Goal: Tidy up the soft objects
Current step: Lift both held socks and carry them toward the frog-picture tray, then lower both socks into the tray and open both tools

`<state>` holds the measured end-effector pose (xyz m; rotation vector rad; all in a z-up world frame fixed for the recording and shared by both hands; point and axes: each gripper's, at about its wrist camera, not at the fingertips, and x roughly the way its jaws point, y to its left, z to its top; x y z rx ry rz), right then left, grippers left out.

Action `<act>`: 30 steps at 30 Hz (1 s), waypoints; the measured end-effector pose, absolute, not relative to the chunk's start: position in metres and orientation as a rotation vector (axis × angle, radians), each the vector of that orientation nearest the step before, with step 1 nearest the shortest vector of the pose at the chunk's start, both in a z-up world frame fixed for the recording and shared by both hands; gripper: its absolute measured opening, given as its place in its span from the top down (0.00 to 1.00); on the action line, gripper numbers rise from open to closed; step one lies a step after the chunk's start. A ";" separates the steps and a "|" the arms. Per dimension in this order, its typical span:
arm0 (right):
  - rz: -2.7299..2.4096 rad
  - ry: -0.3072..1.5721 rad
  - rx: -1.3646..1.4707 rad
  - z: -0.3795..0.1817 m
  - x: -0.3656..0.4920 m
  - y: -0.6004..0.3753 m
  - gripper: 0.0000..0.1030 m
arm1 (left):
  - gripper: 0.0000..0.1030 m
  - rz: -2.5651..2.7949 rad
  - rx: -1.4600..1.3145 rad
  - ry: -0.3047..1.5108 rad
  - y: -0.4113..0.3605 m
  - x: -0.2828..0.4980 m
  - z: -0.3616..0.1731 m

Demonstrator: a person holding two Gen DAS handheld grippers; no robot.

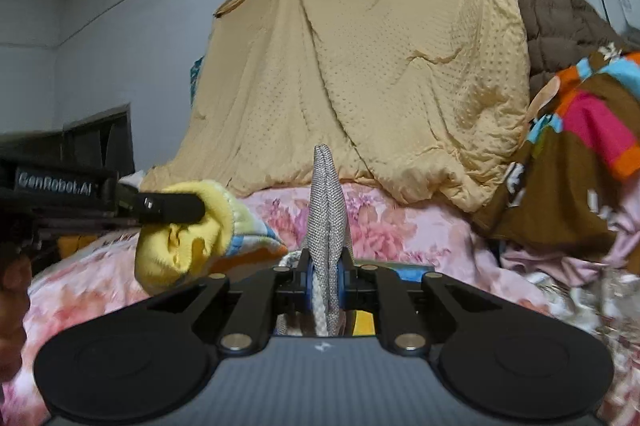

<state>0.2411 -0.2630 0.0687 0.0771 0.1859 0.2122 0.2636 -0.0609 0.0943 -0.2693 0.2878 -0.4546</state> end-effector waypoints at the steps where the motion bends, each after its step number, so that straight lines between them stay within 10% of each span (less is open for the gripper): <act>1: 0.216 0.189 0.098 0.065 0.254 -0.265 0.88 | 0.93 -0.442 -0.272 0.290 -0.063 0.278 0.093; 23: 0.159 0.553 0.300 -0.004 0.400 -0.309 0.86 | 0.92 -0.260 -0.278 0.590 -0.100 0.419 -0.015; 30: 0.157 0.670 0.289 -0.015 0.407 -0.308 0.66 | 0.86 -0.209 -0.248 0.705 -0.099 0.422 -0.032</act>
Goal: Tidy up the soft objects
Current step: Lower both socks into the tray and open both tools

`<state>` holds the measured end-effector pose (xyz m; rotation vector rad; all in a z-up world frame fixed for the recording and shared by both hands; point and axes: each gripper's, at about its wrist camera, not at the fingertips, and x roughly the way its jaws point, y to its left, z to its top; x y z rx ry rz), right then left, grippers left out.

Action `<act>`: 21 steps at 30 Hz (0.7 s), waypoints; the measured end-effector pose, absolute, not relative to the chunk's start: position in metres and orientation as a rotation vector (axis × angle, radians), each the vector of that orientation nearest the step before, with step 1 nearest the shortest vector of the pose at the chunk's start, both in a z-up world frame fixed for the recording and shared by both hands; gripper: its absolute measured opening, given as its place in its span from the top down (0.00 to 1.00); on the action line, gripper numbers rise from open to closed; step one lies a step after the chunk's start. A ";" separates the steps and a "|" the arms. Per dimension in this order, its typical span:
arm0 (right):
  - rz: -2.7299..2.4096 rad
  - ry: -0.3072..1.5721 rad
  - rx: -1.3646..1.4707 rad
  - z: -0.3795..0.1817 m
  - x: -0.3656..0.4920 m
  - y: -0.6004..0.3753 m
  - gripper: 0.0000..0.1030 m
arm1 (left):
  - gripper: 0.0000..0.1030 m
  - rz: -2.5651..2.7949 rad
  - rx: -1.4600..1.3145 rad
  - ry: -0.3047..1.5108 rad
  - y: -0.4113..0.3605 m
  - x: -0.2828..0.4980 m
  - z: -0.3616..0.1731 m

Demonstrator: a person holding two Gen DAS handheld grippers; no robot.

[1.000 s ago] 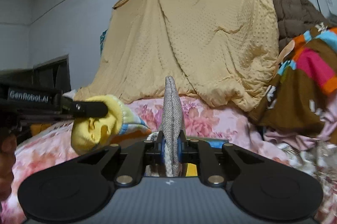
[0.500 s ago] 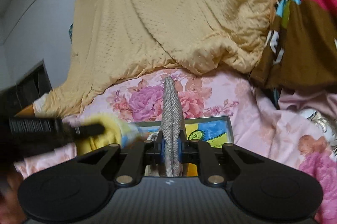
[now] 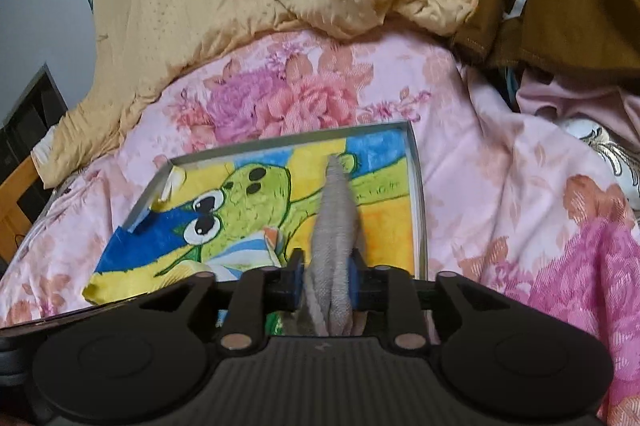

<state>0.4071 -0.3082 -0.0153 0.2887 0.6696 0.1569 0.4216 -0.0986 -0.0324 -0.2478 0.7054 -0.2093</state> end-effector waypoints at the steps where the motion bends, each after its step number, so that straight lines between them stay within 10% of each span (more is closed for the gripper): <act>1: 0.162 0.679 0.286 -0.015 0.407 -0.308 0.59 | 0.85 -0.208 -0.247 0.719 -0.099 0.422 -0.034; 10: 0.183 0.676 0.304 -0.008 0.401 -0.322 0.19 | 0.59 -0.172 -0.232 0.729 -0.100 0.410 -0.027; 21: 0.221 0.699 0.309 0.006 0.381 -0.335 0.02 | 0.34 -0.106 -0.229 0.678 -0.091 0.376 -0.004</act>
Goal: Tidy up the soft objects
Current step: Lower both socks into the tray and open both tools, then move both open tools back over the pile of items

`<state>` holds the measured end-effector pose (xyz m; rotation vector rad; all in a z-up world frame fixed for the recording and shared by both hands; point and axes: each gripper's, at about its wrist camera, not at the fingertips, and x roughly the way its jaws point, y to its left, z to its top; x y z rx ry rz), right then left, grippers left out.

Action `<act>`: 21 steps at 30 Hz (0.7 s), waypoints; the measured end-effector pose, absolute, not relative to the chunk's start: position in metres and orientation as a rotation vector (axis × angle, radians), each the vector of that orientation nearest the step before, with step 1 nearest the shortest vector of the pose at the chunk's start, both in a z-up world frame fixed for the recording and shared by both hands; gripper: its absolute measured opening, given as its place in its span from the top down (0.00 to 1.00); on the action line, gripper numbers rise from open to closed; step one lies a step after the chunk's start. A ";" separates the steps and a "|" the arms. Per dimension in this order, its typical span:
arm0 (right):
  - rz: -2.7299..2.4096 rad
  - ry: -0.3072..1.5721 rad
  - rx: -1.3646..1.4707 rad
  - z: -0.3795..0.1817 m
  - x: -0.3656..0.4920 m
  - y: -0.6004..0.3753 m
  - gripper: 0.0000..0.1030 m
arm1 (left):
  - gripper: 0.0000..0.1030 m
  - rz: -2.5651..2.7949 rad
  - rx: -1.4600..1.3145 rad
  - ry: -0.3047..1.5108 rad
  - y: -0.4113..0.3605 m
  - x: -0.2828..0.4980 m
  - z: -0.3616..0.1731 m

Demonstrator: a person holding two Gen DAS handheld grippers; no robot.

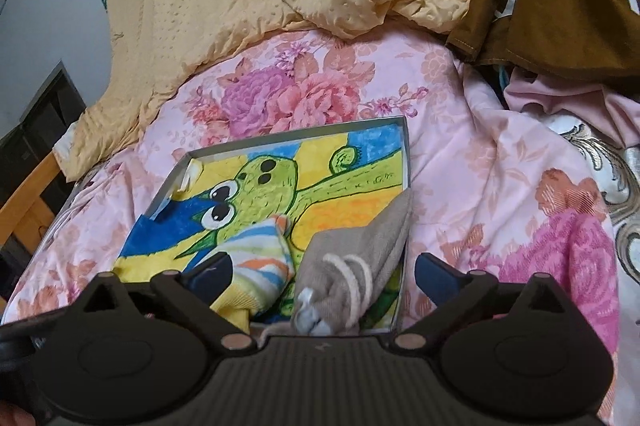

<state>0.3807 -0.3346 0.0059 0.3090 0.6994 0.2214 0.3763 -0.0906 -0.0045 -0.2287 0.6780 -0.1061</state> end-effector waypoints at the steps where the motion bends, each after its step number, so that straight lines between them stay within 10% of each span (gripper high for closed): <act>1: 0.225 0.695 0.305 0.008 0.376 -0.334 0.00 | 0.33 -0.104 -0.231 0.669 -0.089 0.371 0.000; 21: 0.259 0.297 0.066 0.068 0.208 -0.297 0.00 | 0.09 -0.093 -0.242 0.459 -0.053 0.219 0.053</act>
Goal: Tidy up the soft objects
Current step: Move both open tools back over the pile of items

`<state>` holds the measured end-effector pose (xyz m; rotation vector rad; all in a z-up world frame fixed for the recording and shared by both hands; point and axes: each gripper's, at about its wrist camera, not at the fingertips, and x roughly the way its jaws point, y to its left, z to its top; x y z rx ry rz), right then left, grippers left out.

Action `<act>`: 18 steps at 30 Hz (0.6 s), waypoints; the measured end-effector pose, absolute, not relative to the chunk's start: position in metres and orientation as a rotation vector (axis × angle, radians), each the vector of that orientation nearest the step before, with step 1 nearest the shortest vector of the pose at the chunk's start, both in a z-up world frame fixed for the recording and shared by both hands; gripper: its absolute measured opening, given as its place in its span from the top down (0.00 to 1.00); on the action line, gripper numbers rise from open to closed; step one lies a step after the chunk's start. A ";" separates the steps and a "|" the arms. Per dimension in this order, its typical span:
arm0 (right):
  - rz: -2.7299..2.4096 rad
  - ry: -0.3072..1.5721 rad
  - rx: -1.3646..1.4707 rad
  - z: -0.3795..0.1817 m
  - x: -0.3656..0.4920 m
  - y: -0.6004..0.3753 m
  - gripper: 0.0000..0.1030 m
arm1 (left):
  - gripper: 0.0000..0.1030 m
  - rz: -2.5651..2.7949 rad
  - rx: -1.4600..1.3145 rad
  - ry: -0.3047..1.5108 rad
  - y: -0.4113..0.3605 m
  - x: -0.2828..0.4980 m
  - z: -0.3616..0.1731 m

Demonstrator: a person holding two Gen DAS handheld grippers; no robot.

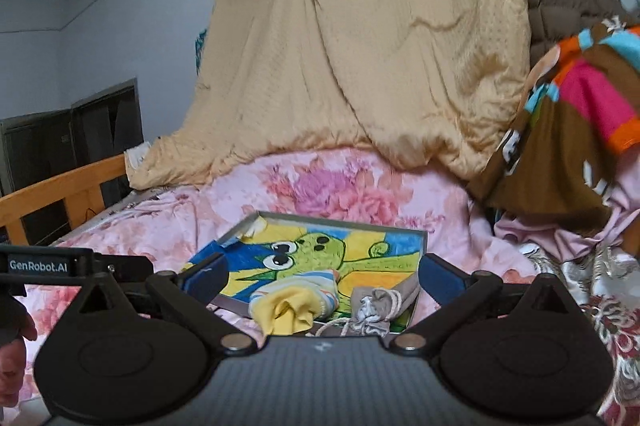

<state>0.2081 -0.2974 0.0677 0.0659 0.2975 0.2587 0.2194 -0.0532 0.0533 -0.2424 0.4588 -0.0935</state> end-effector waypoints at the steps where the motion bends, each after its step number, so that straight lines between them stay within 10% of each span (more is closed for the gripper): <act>1: 0.256 0.295 0.076 0.068 0.200 -0.296 0.00 | 0.08 -0.094 -0.237 0.446 -0.052 0.211 0.054; 18: 0.215 0.271 0.088 0.055 0.102 -0.271 0.00 | 0.01 -0.117 -0.117 0.373 -0.021 0.103 0.044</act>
